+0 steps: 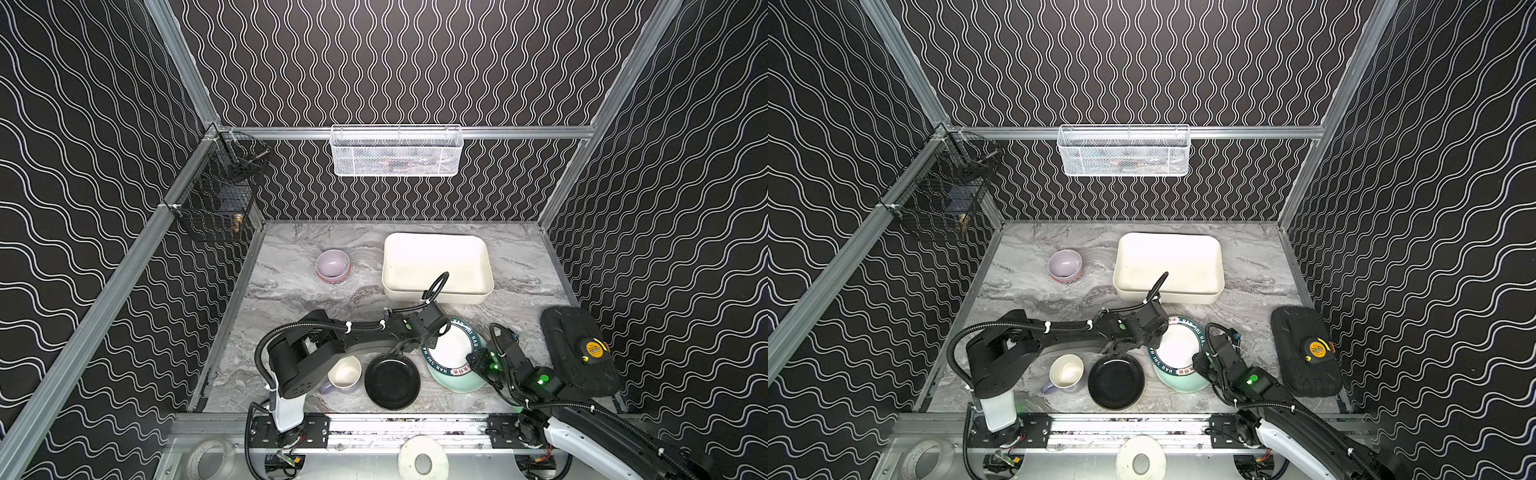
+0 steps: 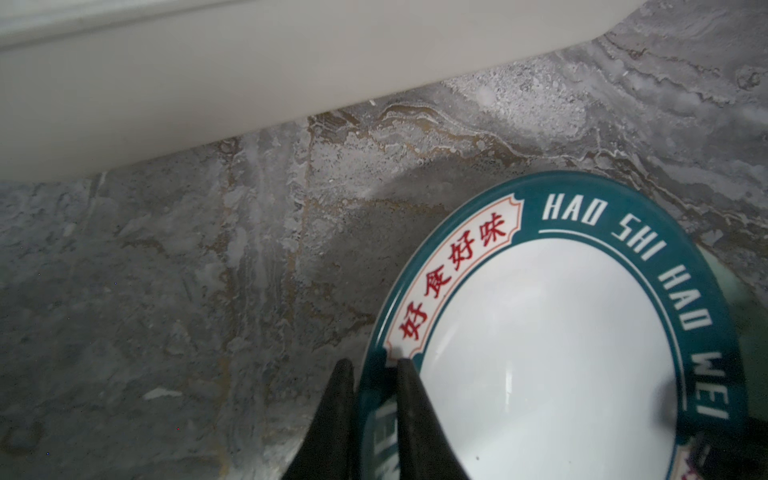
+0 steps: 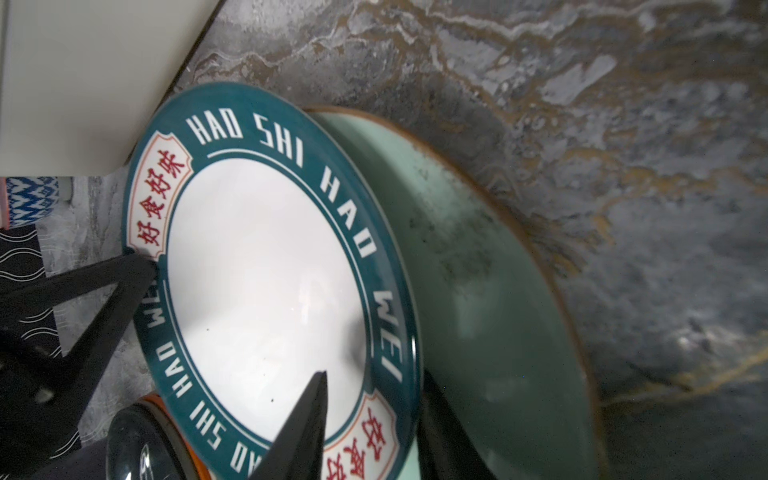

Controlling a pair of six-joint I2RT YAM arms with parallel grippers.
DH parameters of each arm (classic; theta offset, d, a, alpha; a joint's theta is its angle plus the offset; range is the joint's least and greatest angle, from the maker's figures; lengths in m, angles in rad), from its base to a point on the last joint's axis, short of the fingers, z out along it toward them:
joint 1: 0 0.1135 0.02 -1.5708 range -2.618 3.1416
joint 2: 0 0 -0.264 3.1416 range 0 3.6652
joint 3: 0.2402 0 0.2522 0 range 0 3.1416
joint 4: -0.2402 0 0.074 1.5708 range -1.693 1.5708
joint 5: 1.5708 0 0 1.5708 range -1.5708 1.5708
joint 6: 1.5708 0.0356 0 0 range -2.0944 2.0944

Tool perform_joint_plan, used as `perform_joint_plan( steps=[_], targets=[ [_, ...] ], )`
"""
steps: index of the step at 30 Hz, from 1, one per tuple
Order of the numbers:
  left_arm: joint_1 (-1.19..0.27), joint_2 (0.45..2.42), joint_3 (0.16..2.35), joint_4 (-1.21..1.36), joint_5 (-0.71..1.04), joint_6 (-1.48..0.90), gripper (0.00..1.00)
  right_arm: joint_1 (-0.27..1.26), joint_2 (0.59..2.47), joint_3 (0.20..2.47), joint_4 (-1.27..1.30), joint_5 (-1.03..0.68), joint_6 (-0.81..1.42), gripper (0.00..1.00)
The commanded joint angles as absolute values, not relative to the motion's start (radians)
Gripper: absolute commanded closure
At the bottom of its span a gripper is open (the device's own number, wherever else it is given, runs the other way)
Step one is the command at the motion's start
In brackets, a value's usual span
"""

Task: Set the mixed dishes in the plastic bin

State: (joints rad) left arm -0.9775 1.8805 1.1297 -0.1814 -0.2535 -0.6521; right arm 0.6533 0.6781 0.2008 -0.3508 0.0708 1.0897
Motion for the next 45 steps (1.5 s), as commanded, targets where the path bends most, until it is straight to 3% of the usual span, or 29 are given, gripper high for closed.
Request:
perform_joint_plan(
  steps=[1,14,27,45],
  targets=[
    [-0.982,1.916,1.11,-0.318,-0.088,-0.644,0.96,0.657,0.657,0.163,-0.377,-0.077,1.089,0.64],
    [-0.982,1.872,1.086,-0.303,-0.021,-0.641,0.97,0.657,0.474,0.152,-0.381,-0.072,1.03,0.71],
    [-0.982,1.822,1.09,-0.347,-0.058,-0.64,0.94,0.657,0.47,0.173,-0.38,-0.058,0.988,0.82],
    [-0.982,1.799,1.151,-0.392,-0.094,-0.635,0.86,0.657,0.426,0.199,-0.414,-0.046,0.957,0.87]
  ],
)
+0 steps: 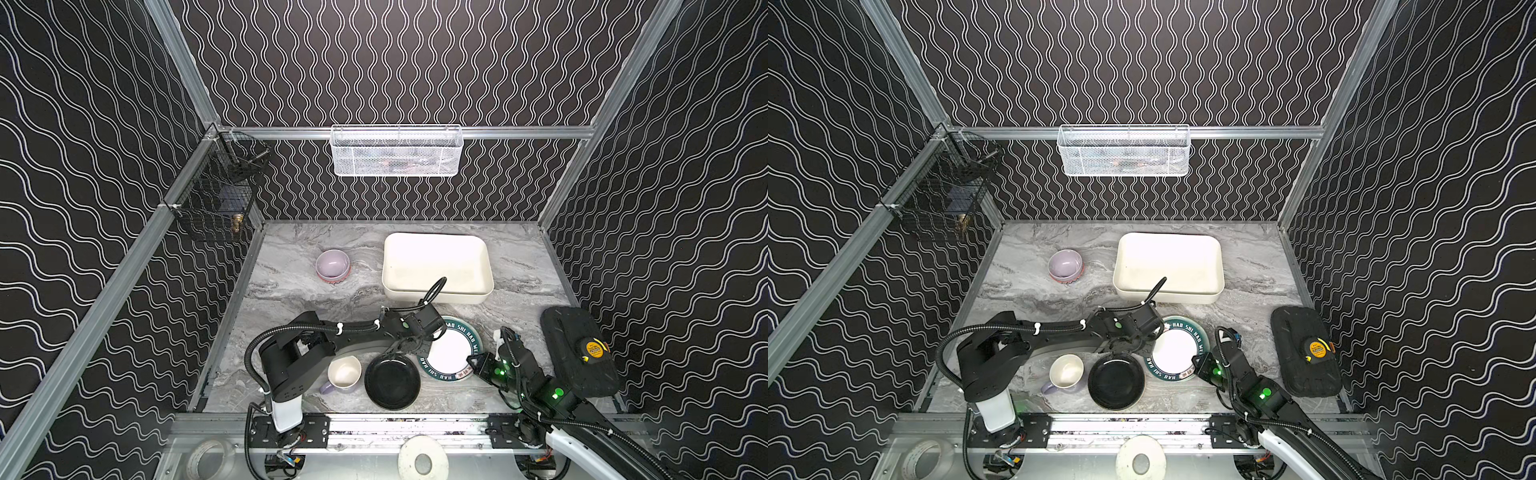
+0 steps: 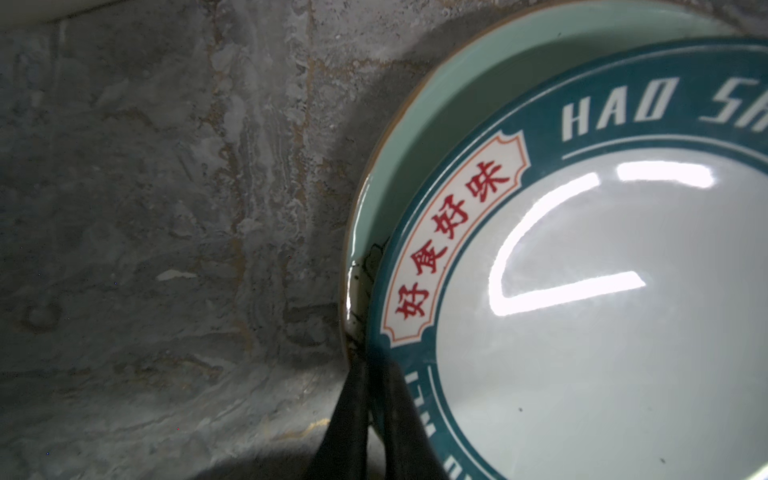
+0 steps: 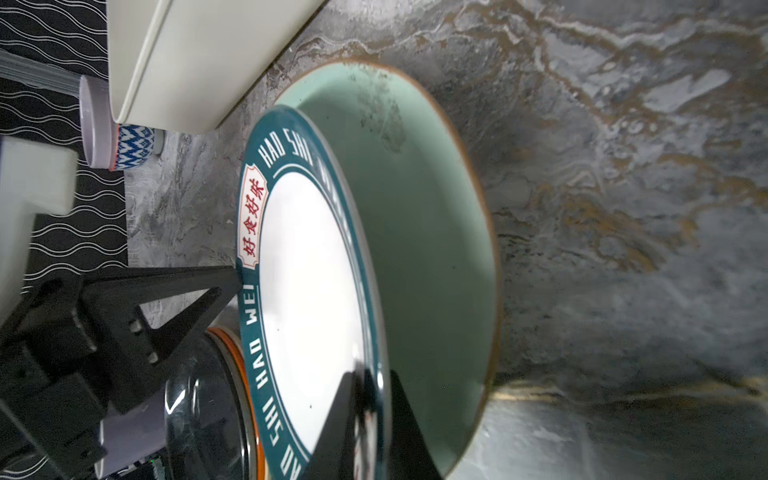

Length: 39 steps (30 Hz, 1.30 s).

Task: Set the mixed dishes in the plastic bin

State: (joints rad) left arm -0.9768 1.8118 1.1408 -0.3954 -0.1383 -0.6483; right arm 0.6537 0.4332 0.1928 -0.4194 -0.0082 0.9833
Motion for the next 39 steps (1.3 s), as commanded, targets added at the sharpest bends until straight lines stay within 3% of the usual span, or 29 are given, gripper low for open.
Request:
perform_joint_plan(
  steps=[1,7,15,18,39],
  targets=[
    [-0.982,1.795,1.153,-0.399,-0.099,-0.632,0.84,0.657,0.423,0.201,-0.416,-0.046,0.957,0.88],
    [-0.98,1.764,1.173,-0.425,-0.135,-0.625,0.66,0.657,0.428,0.207,-0.415,-0.053,0.953,0.89],
    [-0.972,1.711,1.169,-0.434,-0.17,-0.619,0.18,0.657,0.414,0.211,-0.428,-0.05,0.956,0.89],
    [-0.97,1.694,1.167,-0.441,-0.186,-0.618,0.05,0.657,0.406,0.217,-0.44,-0.044,0.957,0.89],
    [-0.895,1.556,1.107,-0.441,-0.235,-0.637,0.01,0.657,0.403,0.272,-0.456,-0.011,0.965,0.91]
  ],
)
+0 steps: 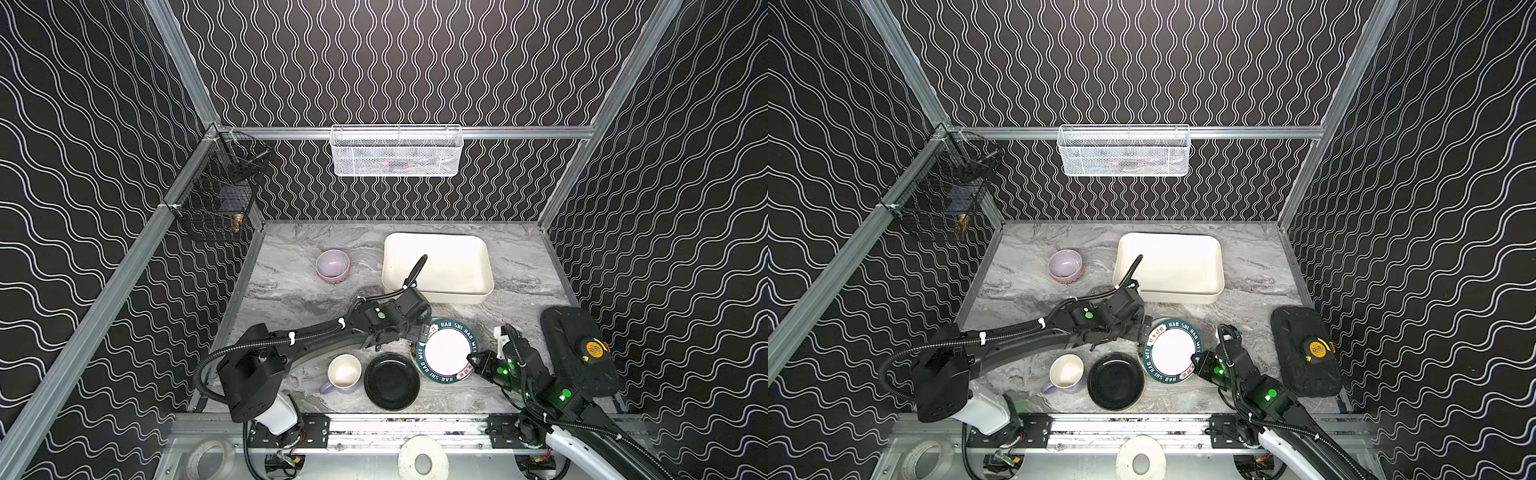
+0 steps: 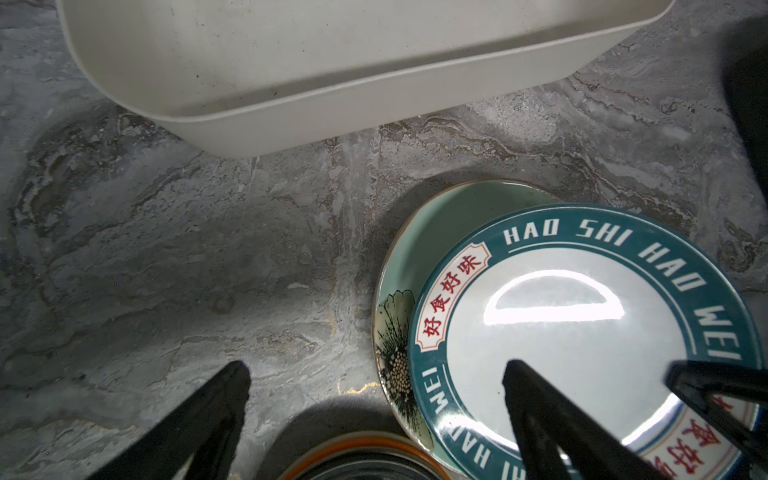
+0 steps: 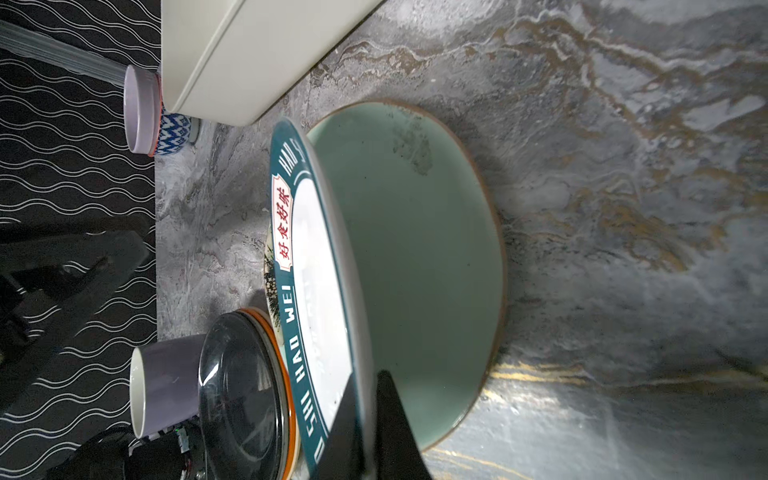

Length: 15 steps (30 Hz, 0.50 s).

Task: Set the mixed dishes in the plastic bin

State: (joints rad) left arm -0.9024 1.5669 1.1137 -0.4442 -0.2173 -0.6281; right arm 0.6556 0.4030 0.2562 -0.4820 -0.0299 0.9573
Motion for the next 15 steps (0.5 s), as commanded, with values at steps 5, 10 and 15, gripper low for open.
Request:
perform_joint_plan(
  steps=[5,10,15],
  targets=[
    [-0.882,1.546,1.099,-0.436,-0.23,-0.638,0.01,0.655,0.395,0.298,-0.467,0.011,0.962,0.92],
    [-0.867,1.534,1.1,-0.441,-0.232,-0.633,0.01,0.657,0.397,0.315,-0.47,0.018,0.963,0.92],
    [-0.852,1.506,1.106,-0.452,-0.238,-0.632,0.01,0.657,0.411,0.341,-0.466,0.0,0.96,0.92]
  ],
)
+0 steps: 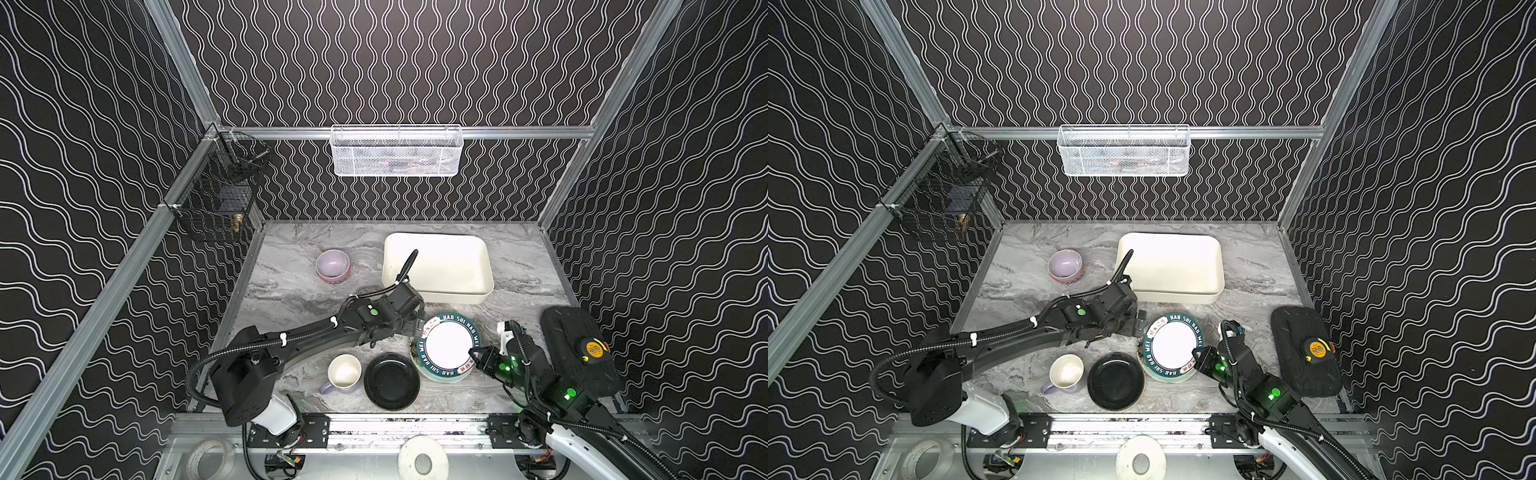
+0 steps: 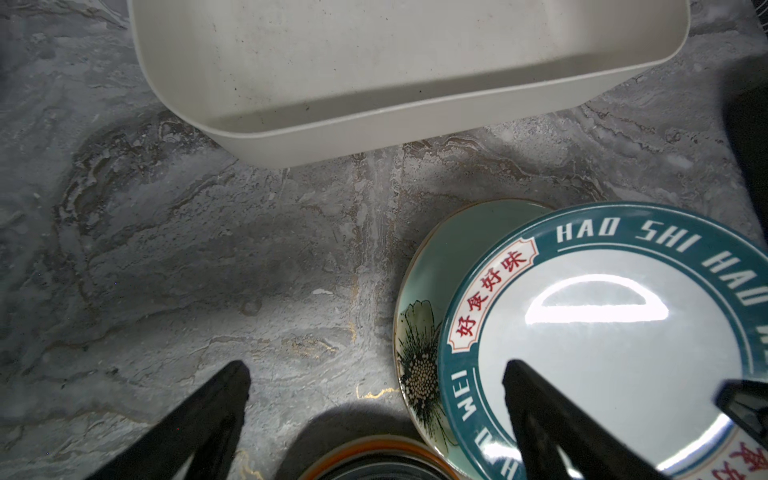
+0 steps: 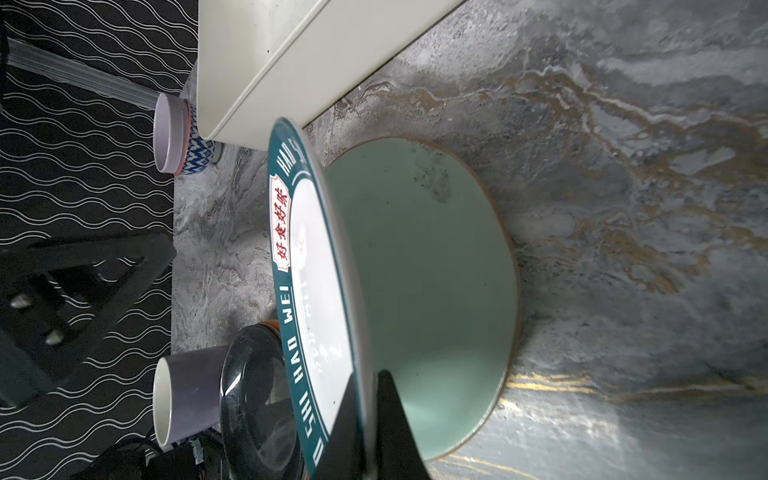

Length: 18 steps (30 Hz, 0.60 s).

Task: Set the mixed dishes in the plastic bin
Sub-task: 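Carry the green-rimmed plate with the right gripper into the cream bin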

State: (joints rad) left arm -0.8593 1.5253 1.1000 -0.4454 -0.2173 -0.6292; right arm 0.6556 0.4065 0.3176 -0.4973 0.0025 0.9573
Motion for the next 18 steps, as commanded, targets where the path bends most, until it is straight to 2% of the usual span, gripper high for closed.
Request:
perform_joint_plan(
  steps=[1,10,18],
  targets=[
    [-0.851,1.498,1.107,-0.455,-0.242,-0.632,0.01,0.657,0.414,0.349,-0.466,-0.001,0.958,0.92],
    [-0.833,1.424,1.133,-0.489,-0.29,-0.629,0.01,0.657,0.479,0.49,-0.456,0.031,0.906,0.92],
    [-0.799,1.369,1.144,-0.503,-0.29,-0.624,0.01,0.654,0.714,0.68,-0.338,0.106,0.816,0.91]
  ],
)
